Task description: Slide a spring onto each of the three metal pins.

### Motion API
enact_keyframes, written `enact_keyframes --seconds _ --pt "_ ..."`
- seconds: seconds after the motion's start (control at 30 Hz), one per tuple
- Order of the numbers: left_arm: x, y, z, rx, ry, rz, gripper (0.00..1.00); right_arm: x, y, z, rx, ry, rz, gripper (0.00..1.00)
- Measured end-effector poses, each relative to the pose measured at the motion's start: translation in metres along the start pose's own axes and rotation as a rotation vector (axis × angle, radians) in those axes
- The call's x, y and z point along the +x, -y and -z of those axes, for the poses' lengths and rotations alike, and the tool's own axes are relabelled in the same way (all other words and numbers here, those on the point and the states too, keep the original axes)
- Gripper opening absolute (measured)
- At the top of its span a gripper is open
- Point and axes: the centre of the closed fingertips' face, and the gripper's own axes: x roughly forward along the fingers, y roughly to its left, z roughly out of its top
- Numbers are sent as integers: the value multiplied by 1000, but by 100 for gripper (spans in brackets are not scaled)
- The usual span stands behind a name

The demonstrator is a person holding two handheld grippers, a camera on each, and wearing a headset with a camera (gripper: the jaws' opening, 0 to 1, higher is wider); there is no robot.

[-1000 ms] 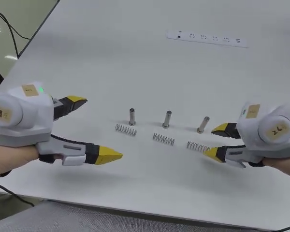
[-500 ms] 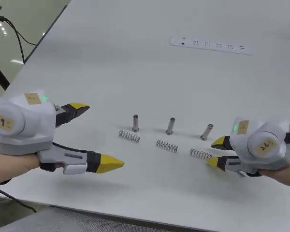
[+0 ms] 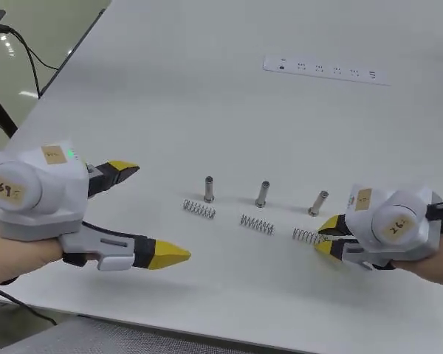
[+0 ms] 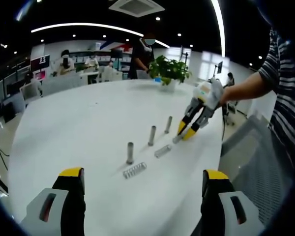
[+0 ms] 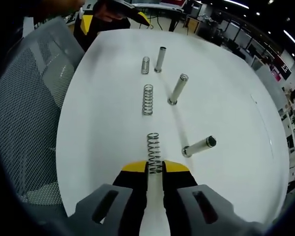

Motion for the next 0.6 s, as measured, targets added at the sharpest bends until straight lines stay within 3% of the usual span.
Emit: enact_keyframes --seconds 0.33,0.6 --pt "0 3 0 -3 4 4 97 0 -2 0 -40 10 -27 8" --pt "0 2 0 -1 0 4 97 -3 0 -4 -45 13 -11 8"
